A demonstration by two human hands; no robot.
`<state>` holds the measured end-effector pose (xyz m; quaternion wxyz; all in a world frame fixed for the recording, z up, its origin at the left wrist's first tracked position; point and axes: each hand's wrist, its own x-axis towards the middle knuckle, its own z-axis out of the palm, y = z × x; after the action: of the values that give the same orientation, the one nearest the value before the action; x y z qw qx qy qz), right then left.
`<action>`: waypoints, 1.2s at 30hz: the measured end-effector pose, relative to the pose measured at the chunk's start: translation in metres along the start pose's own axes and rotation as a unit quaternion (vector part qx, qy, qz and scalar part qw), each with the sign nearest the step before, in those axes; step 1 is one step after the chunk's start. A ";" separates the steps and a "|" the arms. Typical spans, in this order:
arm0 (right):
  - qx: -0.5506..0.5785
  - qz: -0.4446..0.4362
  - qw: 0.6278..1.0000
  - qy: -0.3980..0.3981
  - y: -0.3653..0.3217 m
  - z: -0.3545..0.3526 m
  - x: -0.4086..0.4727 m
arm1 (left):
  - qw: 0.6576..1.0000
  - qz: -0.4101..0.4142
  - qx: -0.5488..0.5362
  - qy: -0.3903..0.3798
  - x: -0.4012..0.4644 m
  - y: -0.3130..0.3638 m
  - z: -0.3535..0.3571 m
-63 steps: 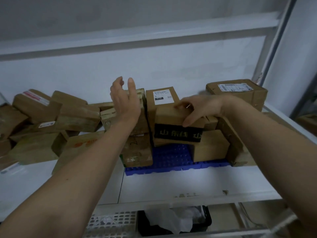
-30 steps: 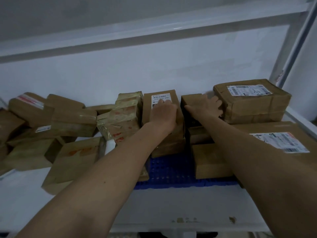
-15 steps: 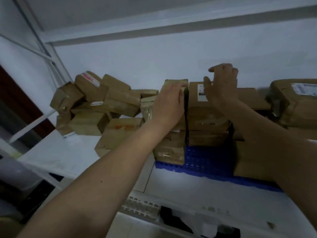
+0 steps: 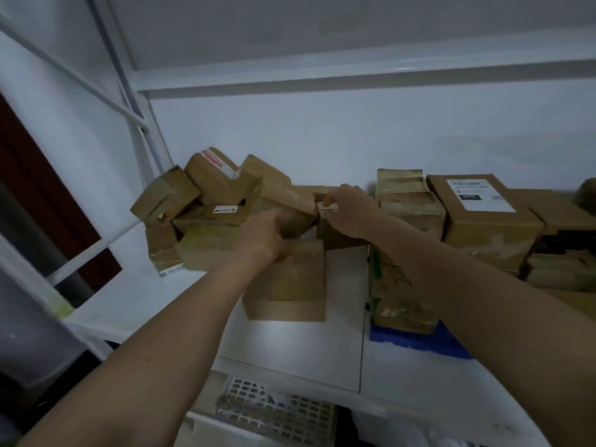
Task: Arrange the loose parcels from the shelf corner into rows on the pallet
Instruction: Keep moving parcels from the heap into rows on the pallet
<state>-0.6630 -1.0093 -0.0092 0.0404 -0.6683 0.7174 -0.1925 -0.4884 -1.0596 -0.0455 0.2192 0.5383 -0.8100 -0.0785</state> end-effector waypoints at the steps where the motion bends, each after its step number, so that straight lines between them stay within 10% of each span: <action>1: -0.004 0.011 0.999 -0.036 -0.007 0.011 0.008 | 1.000 -0.004 0.002 -0.018 0.007 -0.015 -0.002; 11: 0.091 0.107 0.982 -0.130 -0.039 0.090 0.047 | 0.984 -0.061 -0.105 -0.133 0.073 -0.100 0.012; 28: 0.167 0.144 0.968 -0.122 -0.022 0.116 0.136 | 0.816 -0.308 -0.452 -0.188 0.187 -0.114 0.049; 36: 0.208 0.144 0.961 -0.113 -0.008 0.127 0.147 | 0.822 -0.310 -0.441 -0.183 0.200 -0.115 0.060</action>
<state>-0.6305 -1.1808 -0.0941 0.2868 -0.5523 0.7408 -0.2529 -0.4834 -1.2947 -0.0864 0.2447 0.5830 -0.5046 -0.5879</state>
